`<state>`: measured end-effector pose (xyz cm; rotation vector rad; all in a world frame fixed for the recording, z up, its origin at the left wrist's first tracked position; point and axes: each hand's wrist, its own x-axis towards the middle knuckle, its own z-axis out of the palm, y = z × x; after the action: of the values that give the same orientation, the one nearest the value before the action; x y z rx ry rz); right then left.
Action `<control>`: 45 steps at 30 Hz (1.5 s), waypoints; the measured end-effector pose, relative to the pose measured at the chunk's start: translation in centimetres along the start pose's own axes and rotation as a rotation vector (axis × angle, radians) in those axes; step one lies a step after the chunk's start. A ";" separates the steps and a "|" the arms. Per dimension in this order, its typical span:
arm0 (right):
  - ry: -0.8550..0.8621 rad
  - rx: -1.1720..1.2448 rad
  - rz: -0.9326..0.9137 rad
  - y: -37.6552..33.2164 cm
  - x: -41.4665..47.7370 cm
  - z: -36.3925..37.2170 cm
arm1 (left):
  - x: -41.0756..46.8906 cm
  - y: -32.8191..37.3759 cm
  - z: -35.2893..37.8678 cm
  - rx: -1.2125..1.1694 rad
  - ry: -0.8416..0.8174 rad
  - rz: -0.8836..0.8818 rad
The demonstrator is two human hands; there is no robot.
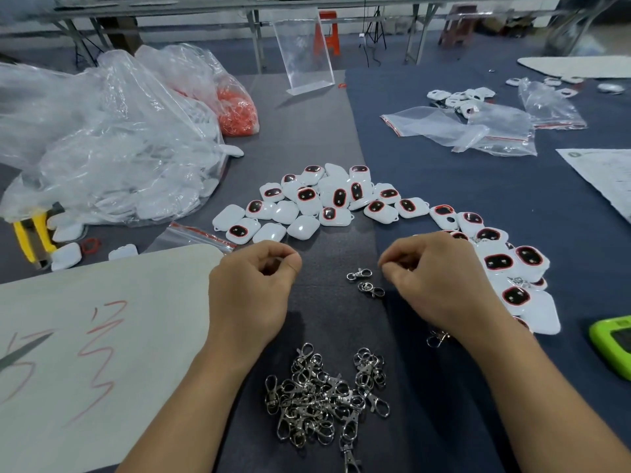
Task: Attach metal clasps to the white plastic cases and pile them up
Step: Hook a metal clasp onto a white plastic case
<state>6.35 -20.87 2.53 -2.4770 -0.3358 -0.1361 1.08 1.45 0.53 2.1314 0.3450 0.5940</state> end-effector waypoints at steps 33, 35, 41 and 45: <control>-0.014 0.084 -0.109 -4.9 2.9 6.1 | -1.0 0.0 0.4 0.282 -0.048 0.141; -0.093 0.025 -0.165 -6.0 4.5 6.9 | -0.9 0.0 0.0 0.284 0.019 0.119; -0.079 -0.131 -0.283 -6.4 4.8 8.2 | -0.8 0.7 -0.3 0.173 0.044 0.045; -0.023 -0.109 -0.305 -5.8 2.8 7.2 | -0.3 0.4 -0.2 0.063 0.051 -0.010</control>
<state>7.60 -11.47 0.57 -2.5201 -0.7335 -0.2578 0.74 1.19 0.86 2.1766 0.4073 0.6398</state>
